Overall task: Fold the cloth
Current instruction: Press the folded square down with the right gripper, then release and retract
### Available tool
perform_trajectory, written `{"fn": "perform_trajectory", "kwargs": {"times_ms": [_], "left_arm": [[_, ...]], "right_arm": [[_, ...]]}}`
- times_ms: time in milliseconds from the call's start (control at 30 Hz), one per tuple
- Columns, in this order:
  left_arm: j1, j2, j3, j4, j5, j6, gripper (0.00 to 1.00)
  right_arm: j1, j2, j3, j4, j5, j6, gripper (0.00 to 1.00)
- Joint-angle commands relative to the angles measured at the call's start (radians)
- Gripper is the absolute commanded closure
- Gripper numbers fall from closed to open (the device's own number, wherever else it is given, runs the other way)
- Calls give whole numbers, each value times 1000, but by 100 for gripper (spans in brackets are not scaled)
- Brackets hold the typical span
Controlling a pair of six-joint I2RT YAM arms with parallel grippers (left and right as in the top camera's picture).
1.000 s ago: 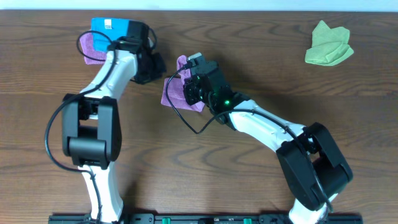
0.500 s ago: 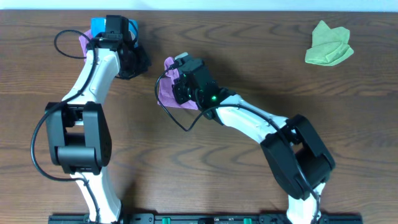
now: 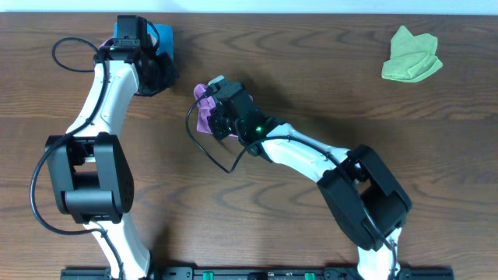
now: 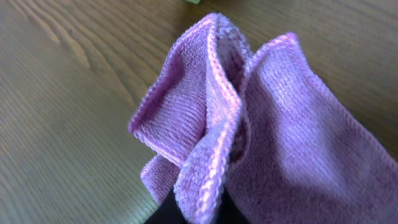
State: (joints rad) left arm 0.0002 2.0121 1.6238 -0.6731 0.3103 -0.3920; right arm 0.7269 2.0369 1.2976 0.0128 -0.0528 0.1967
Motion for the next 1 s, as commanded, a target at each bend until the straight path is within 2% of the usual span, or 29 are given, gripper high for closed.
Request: {"fn": "perform_trajectory", "kwargs": {"times_ms": [0,167,567,733,900,967], "left_arm": [[6,-39,22,-4,-6,11,94],[7,-40,22,-3,-6,11,94],[19,-41,22,-4,-6,11,94],[32,-52,22,-4,-6,11,94],[53,-71,22,-4,-5,11,94],[62,-77,22,-6,-2,11,92]], "right_arm": [[17,12,23,-6,-6,-16,77],[39,12,23,-10,-72,-30,67],[112,12,23,-43,-121,-30,59],[119,3,24,-46,-143,-30,52],[115,-30,24,-63,-111,-30,35],[111,-52,24,-79,-73,-30,22]]}}
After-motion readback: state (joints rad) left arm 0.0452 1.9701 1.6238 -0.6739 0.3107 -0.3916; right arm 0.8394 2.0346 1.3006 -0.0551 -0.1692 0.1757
